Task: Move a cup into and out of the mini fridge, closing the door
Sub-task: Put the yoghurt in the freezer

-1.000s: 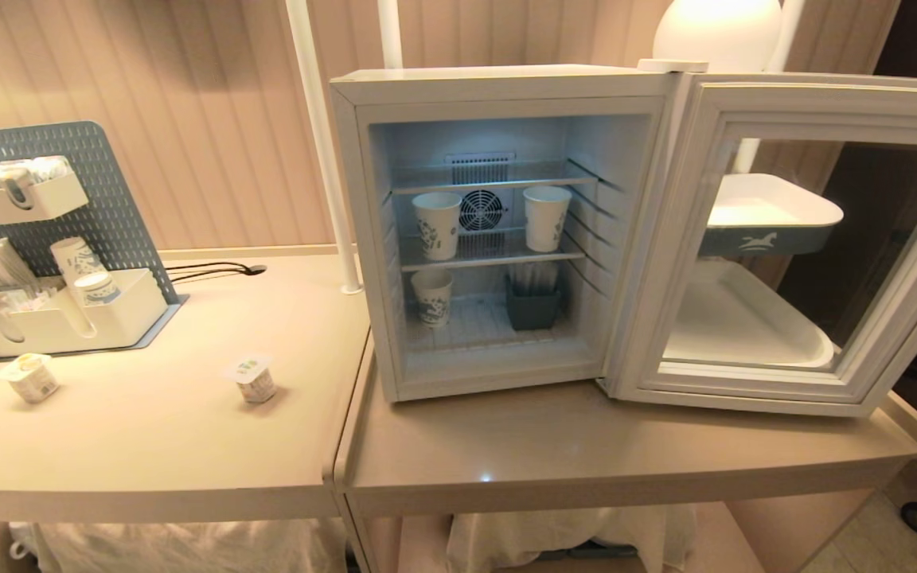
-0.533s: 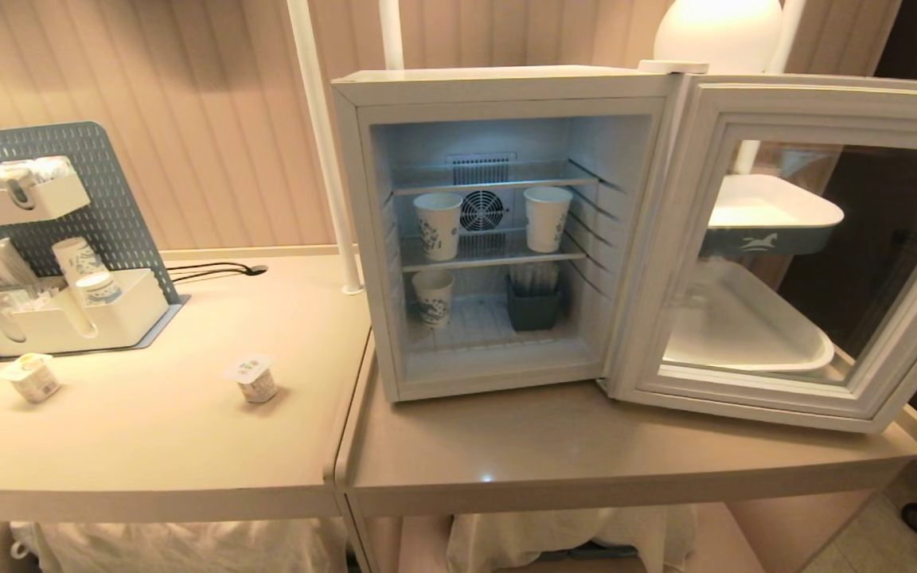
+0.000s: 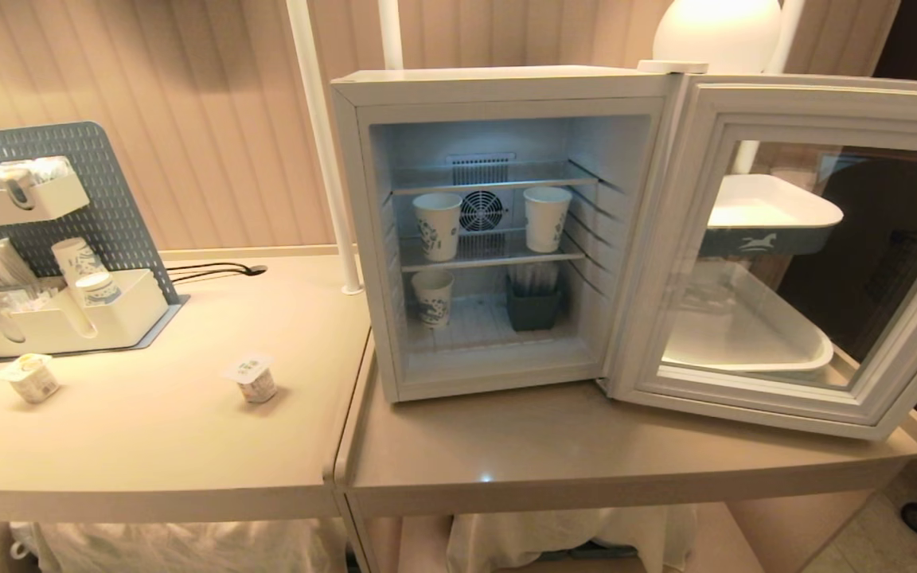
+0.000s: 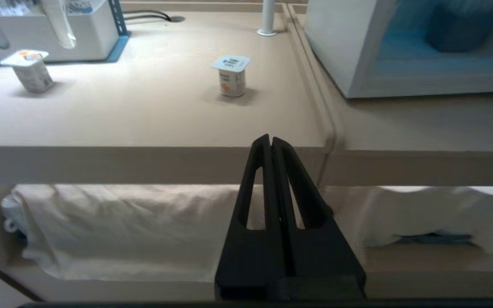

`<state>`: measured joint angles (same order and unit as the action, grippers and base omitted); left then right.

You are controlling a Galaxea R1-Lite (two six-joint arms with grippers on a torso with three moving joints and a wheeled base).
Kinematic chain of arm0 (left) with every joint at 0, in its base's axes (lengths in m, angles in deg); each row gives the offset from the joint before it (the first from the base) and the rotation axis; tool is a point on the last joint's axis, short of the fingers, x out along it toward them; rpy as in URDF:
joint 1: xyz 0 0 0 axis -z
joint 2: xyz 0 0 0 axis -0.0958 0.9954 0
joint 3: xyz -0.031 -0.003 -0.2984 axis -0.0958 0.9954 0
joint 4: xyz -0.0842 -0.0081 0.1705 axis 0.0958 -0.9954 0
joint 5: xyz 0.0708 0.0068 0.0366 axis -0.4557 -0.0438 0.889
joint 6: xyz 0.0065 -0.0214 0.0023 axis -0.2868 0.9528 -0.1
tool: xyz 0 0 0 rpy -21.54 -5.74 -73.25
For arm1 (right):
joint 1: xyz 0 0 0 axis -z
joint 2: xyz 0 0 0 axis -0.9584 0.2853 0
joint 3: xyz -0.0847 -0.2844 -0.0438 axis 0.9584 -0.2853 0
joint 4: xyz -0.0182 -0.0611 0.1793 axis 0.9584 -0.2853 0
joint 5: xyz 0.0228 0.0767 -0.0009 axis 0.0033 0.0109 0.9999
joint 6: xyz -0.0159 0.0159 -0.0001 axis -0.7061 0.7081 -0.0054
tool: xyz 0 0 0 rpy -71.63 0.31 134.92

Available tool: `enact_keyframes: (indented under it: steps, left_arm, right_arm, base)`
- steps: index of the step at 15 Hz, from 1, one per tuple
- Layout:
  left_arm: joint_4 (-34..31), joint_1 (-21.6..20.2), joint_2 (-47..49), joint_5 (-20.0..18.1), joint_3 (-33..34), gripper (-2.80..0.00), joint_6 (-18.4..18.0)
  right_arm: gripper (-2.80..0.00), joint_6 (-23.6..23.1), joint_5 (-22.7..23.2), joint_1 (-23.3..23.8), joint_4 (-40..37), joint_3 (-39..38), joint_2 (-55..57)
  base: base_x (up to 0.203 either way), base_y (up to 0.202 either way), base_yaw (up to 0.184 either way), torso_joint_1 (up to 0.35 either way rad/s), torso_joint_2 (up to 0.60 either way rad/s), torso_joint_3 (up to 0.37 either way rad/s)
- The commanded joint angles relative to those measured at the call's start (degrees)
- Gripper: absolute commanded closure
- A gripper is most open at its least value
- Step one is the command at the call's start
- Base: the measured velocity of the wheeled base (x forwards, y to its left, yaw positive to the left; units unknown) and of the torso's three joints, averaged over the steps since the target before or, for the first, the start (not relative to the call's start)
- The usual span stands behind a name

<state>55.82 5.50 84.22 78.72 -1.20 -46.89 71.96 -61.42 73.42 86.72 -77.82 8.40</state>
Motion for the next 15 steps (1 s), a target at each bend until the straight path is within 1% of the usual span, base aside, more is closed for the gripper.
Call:
enact_keyframes:
  steps: [1,2,4,5,8,15]
  left_arm:
    - [12.90,0.05,-0.12,0.50,9.27,0.00,-1.80]
    - [13.57,0.07,-0.12,0.12,10.78,0.00,-2.99]
    - [7.68,0.08,-0.16,-1.21,10.17,0.00,-4.20]
    - [8.84,0.09,-0.18,-1.43,10.16,0.00,-4.35]
    - [8.99,0.09,-0.11,-1.69,10.19,0.00,-4.85]
    - [8.99,0.09,-0.18,-1.51,10.19,0.00,-4.23]
  right_arm:
    - [0.00,-0.03,0.01,0.00,-0.02,0.00,0.00]
    - [0.00,-0.03,0.00,0.00,-0.02,0.00,0.00]
    - [0.00,-0.03,0.01,0.00,-0.02,0.00,0.00]
    - [0.00,-0.03,0.01,0.00,-0.02,0.00,0.00]
    - [0.00,-0.03,-0.07,0.00,-0.02,0.00,0.00]
    - [0.00,-0.03,0.01,0.00,-0.02,0.00,0.00]
  base:
    - [0.000,0.000,0.000,0.000,0.00,0.000]
    - [0.000,0.000,0.000,0.000,0.00,0.000]
    - [0.000,0.000,0.000,0.000,0.00,0.000]
    - [0.000,0.000,0.000,0.000,0.00,0.000]
    - [0.000,0.000,0.000,0.000,0.00,0.000]
    - [0.000,0.000,0.000,0.000,0.00,0.000]
